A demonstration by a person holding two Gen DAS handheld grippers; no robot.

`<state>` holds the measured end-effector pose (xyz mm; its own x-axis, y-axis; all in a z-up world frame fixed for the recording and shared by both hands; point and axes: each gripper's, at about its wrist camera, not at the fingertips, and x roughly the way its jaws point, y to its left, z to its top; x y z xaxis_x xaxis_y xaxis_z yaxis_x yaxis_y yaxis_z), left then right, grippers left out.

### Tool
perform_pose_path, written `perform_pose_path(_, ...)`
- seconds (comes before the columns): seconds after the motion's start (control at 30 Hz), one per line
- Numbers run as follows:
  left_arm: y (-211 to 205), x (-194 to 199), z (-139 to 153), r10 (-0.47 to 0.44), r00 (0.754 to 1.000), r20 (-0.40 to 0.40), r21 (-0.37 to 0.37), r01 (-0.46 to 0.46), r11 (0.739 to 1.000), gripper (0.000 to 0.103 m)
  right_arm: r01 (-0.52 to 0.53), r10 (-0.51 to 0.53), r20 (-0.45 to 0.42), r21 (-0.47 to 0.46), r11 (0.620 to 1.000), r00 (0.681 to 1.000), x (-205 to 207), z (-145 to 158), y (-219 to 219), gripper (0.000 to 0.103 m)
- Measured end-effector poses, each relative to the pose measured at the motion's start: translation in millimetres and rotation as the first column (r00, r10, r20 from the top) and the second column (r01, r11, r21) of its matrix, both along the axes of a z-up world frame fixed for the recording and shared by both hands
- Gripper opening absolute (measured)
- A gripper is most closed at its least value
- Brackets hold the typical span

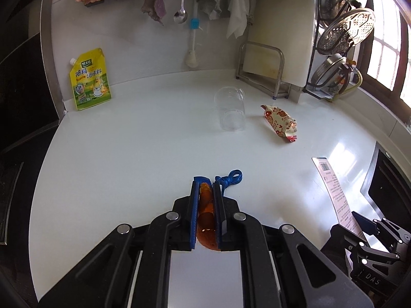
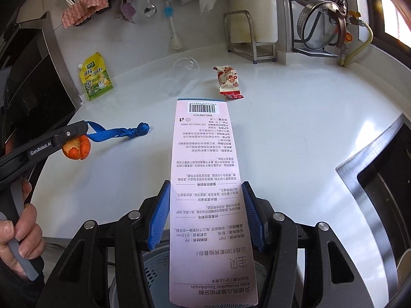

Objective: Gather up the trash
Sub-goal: 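Carry the orange peel and pink receipt over the basket bin with both tools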

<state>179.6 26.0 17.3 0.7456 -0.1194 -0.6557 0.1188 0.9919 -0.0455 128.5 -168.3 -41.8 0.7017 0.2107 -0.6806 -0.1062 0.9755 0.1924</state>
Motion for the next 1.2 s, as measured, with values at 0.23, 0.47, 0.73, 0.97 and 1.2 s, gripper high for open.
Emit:
perform_pose_path(0.23,-18.2,-53.9,4.5,-0.069,0.998,0.008,-0.003,0.069,0.998,0.011,0.047,-0.048,0.027,0.028,0.999,0.998,-54.7,5.5,-3.4,0.052)
perform_pose_path(0.47,-40.0,-108.9,8.5,-0.12,0.993,0.024,0.004,0.12,0.993,0.011,0.07,-0.071,0.051,0.021,0.997,0.996,-108.1,9.2,-11.9,0.052)
perform_pose_path(0.73,-63.7,-152.8,4.3,-0.175,0.984,0.017,-0.024,0.176,0.984,0.011,0.067,-0.068,0.044,0.034,0.997,0.997,-154.7,6.3,-21.2,0.052)
perform_pose_path(0.97,-73.4,-173.5,-14.0,-0.166,0.986,-0.005,0.004,0.166,0.986,0.011,0.066,-0.066,0.006,0.048,0.997,0.998,-171.7,-11.6,-19.5,0.052)
perform_pose_path(1.2,-72.8,-180.1,-32.4,-0.149,0.989,-0.018,0.039,0.149,0.988,0.011,0.072,-0.07,-0.039,0.038,0.997,0.997,-182.0,-33.5,-14.3,0.052)
